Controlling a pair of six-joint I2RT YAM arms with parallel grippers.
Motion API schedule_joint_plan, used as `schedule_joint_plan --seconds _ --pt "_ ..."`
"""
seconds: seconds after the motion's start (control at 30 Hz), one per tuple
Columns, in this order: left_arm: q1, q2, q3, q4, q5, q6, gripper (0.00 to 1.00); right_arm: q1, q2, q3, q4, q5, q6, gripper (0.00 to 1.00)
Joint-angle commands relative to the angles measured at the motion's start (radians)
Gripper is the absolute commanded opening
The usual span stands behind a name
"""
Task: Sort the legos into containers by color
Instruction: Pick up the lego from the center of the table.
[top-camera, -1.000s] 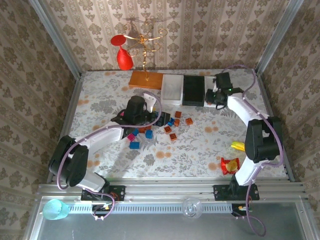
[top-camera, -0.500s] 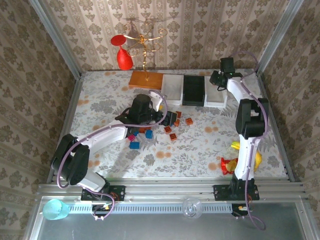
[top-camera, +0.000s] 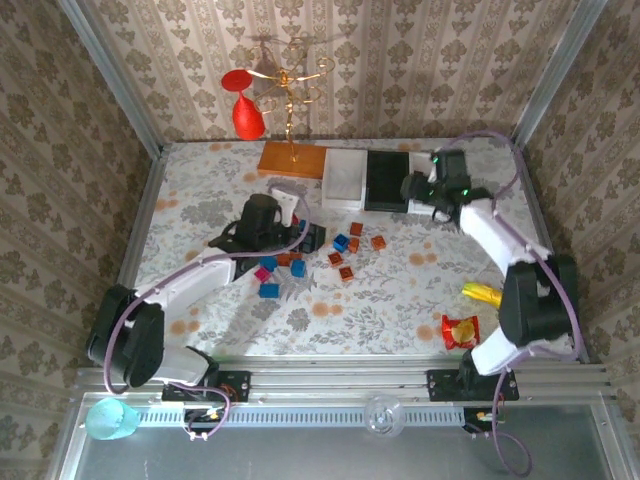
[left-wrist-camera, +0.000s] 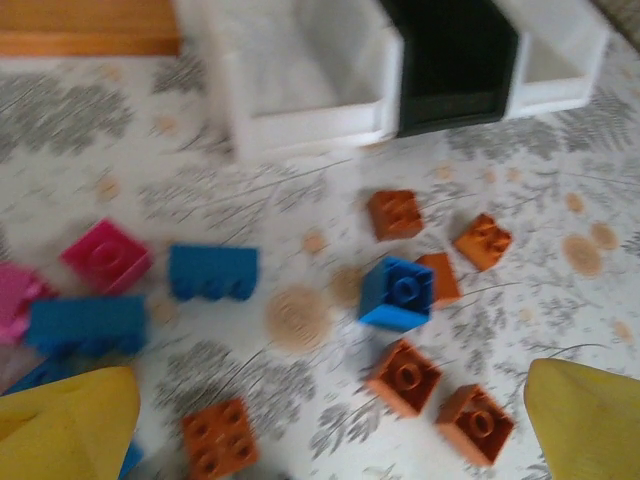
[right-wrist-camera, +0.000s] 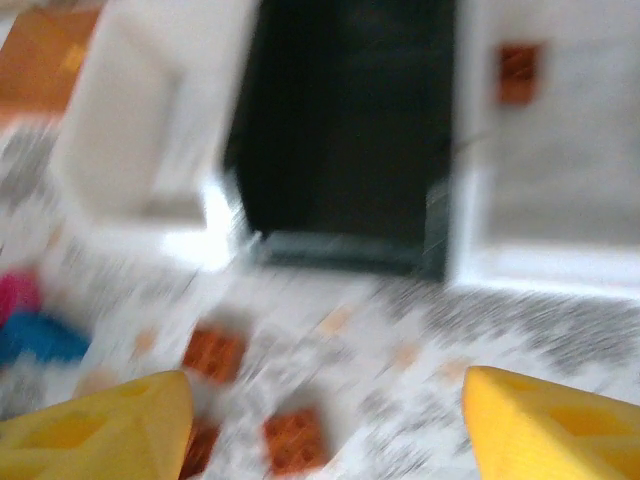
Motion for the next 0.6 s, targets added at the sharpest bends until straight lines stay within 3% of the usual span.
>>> schedule_joint_plan --seconds 0.0,0.23,0.4,0.57 --pt "-0.001 -0.054 -0.042 -0.019 0.05 -0.045 1.0 0.063 0.037 -0.055 -0.037 0.071 -0.075 0.82" --pt "-0.01 -0.042 -0.037 0.016 0.086 -0.09 1.0 0.121 0.217 0.044 -0.109 0.105 -0.114 0.85" --pt "-0.019 -0.021 -0.01 -0.003 0.081 -0.069 1.0 0.125 0.331 0.108 -0.165 0.103 -0.122 0.76" --pt "-0.025 0.0 -0.012 0.032 0.069 -0.08 1.0 0.124 0.383 0.133 -0.146 0.067 -0.125 0.59"
